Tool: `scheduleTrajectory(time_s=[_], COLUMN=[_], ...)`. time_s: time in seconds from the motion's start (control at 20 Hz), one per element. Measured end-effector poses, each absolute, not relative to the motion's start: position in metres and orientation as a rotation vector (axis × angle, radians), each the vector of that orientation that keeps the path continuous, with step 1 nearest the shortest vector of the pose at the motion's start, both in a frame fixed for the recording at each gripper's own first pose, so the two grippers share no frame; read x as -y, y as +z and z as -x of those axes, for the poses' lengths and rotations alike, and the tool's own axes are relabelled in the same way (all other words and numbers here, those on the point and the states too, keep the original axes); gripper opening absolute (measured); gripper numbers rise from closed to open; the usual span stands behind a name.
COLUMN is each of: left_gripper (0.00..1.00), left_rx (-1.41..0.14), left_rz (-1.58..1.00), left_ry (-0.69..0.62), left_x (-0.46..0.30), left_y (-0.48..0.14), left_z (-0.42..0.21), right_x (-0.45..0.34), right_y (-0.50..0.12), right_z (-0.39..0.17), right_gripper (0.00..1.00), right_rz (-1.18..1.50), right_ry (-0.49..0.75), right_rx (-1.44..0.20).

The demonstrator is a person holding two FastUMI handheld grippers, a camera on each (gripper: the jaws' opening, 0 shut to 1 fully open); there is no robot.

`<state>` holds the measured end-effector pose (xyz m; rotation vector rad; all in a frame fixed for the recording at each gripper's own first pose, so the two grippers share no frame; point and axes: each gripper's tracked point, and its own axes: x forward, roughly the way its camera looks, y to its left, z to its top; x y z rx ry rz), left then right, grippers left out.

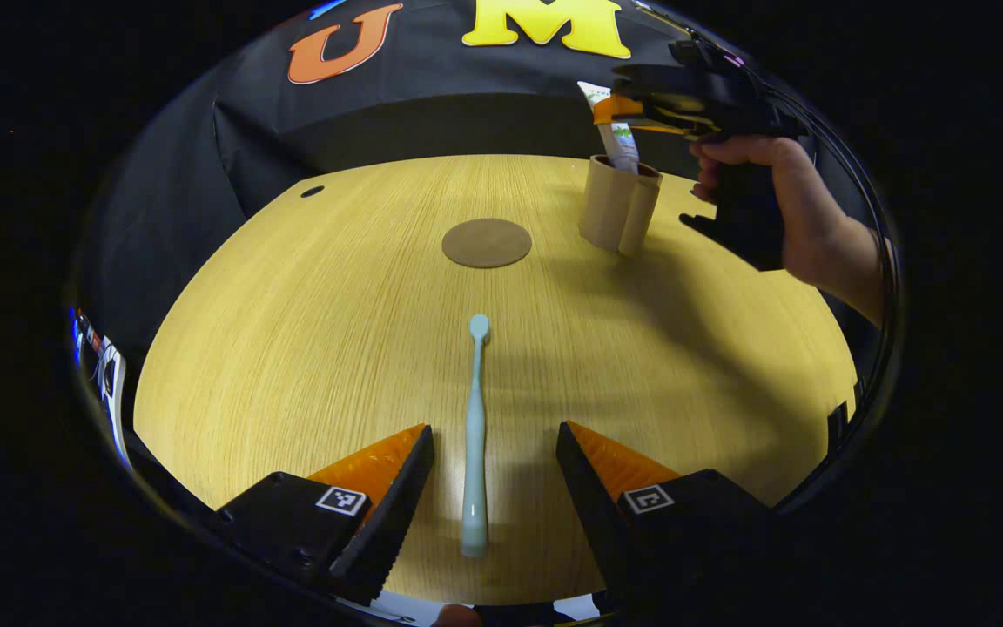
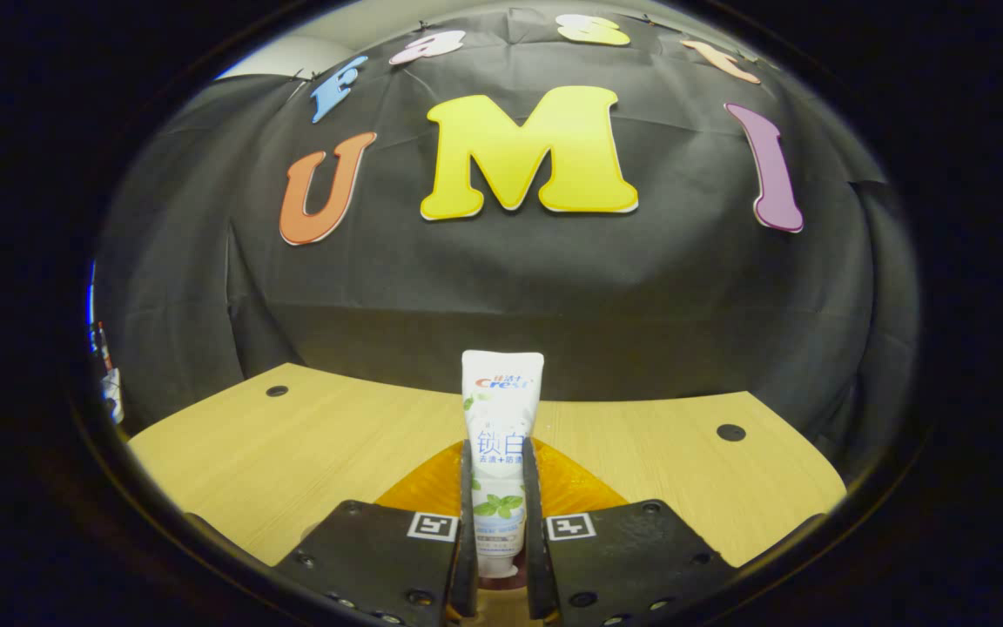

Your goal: Put the toothbrush and toothpaste on the desktop into the cup, then pick up the cup and place it on the coaster on the desktop.

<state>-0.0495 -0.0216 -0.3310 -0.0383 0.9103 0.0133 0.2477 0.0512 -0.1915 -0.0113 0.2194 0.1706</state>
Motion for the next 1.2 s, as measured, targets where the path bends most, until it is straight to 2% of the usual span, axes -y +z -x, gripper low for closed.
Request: scheduleTrajectory(time_s=[0.35,0.45,0.5,0.6,0.65,0.7,0.75,0.8,0.9,1.2], left_gripper=[0.79,0.72,0.65,0.57,0.45,0.40,0.27,0.21,0.14,0.10], left_rx=[-0.885,-0.888,-0.891,-0.897,-0.900,-0.903,-0.907,-0.914,-0.929,-0.887], left_rz=[0.038,0.040,0.038,0.032,0.025,0.022,0.019,0.013,0.006,0.039], left_ry=[0.026,0.033,0.032,0.031,0.032,0.032,0.032,0.029,0.025,0.027], left_x=[0.007,0.005,0.004,0.003,0.002,0.000,-0.001,0.000,0.000,-0.005], left_y=[-0.326,-0.326,-0.325,-0.323,-0.322,-0.321,-0.321,-0.322,-0.322,-0.301], left_z=[0.030,0.029,0.029,0.028,0.028,0.028,0.027,0.028,0.027,0.020], right_x=[-0.043,-0.043,-0.044,-0.045,-0.045,-0.045,-0.045,-0.045,-0.045,-0.045], right_y=[-0.197,-0.198,-0.199,-0.202,-0.203,-0.203,-0.203,-0.204,-0.204,-0.204], right_z=[-0.249,-0.250,-0.250,-0.250,-0.250,-0.250,-0.251,-0.251,-0.251,-0.254], right_gripper=[0.22,0.22,0.22,0.22,0.22,0.22,0.22,0.22,0.22,0.22], right_rz=[0.008,0.006,0.006,0.008,0.007,0.007,0.006,0.007,0.007,-0.002], right_ry=[0.148,0.144,0.144,0.145,0.144,0.144,0.144,0.143,0.142,0.133], right_rx=[-0.229,-0.227,-0.228,-0.232,-0.232,-0.232,-0.232,-0.232,-0.231,-0.221])
